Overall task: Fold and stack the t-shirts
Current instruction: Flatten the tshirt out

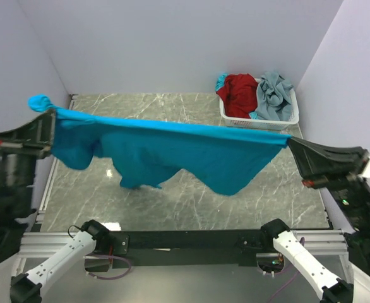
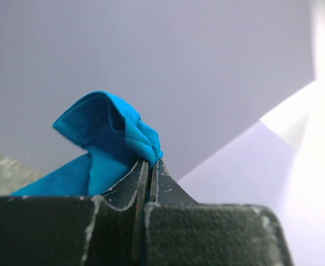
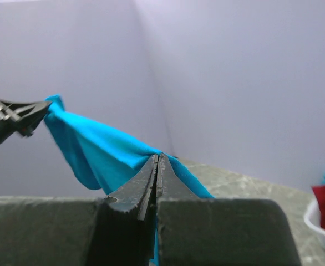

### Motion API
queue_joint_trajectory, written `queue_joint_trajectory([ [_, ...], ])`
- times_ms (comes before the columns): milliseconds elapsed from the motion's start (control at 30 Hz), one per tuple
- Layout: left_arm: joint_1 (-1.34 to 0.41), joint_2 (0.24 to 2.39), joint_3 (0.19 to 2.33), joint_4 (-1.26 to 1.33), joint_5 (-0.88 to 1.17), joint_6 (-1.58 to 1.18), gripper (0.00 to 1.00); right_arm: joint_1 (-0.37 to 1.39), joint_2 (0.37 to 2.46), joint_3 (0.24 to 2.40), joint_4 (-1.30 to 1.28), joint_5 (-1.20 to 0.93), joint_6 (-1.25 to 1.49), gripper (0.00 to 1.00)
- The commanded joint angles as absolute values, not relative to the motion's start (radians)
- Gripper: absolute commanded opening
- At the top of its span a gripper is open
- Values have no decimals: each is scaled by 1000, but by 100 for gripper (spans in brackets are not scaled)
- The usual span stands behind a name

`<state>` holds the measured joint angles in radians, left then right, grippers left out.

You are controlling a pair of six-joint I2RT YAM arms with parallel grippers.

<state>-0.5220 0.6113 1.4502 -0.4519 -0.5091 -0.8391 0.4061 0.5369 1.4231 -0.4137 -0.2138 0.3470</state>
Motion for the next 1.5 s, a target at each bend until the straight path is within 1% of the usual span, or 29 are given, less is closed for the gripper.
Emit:
queue_joint_trajectory([
  [0, -509, 617, 1546, -393, -352, -764, 1, 405, 541, 1495, -403, -343, 354, 0],
  [133, -474, 669, 1641, -413, -275, -720, 1, 403, 538, 1509, -376, -365, 368, 0],
  [233, -445, 702, 1674, -422, -258, -692, 1, 403, 549, 1491, -348, -318, 362, 0],
  [267, -437, 710, 1664, -411, -268, -683, 1, 405, 558, 1490, -351, -270, 359, 0],
  [367, -437, 747, 1594, -379, -353, -661, 1, 405, 606, 1450, -338, -178, 341, 0],
  [400, -437, 761, 1553, -371, -374, -657, 1, 405, 638, 1415, -328, -113, 331, 0],
  [467, -437, 811, 1502, -342, -490, -649, 7, 405, 685, 1381, -313, -28, 321, 0],
  [500, -437, 833, 1446, -327, -533, -643, 9, 405, 742, 1346, -310, 71, 310, 0],
  [567, -430, 926, 1402, -313, -644, -638, 12, 403, 807, 1310, -301, 158, 305, 0],
  [633, -405, 1003, 1341, -305, -635, -647, 14, 391, 905, 1240, -284, 242, 302, 0],
  [667, -358, 1085, 1318, -293, -573, -655, 15, 384, 937, 1211, -255, 251, 310, 0],
  [700, -335, 1130, 1266, -278, -537, -666, 20, 377, 1006, 1147, -232, 252, 327, 0],
  [767, -263, 1271, 1223, -244, -468, -698, 55, 336, 1086, 1085, -154, 169, 345, 0],
  [800, -244, 1322, 1218, -245, -427, -709, 74, 316, 1177, 1044, -129, 126, 363, 5],
  [833, -230, 1421, 1230, -261, -411, -730, 98, 290, 1231, 1036, -111, 89, 371, 11],
  [867, -200, 1468, 1252, -287, -388, -735, 99, 278, 1283, 1046, -130, 57, 391, 21],
  [900, -193, 1503, 1305, -342, -377, -738, 99, 276, 1377, 1099, -159, 70, 397, 51],
  [933, -192, 1549, 1327, -359, -399, -741, 99, 278, 1412, 1129, -207, 86, 396, 69],
  [967, -192, 1557, 1339, -368, -413, -735, 99, 276, 1436, 1150, -219, 110, 394, 82],
  [1000, -192, 1557, 1342, -368, -416, -729, 99, 278, 1456, 1173, -224, 112, 391, 86],
  [1067, -193, 1523, 1290, -332, -405, -712, 100, 279, 1445, 1161, -189, 74, 397, 87],
  [1167, -192, 1477, 1218, -311, -391, -715, 99, 281, 1408, 1103, -155, 19, 414, 88],
  [1267, -192, 1462, 1183, -362, -405, -741, 99, 287, 1396, 1055, -156, -69, 420, 89],
  [1467, -190, 1447, 1065, -419, -410, -808, 99, 357, 1413, 991, -167, -101, 417, 89],
])
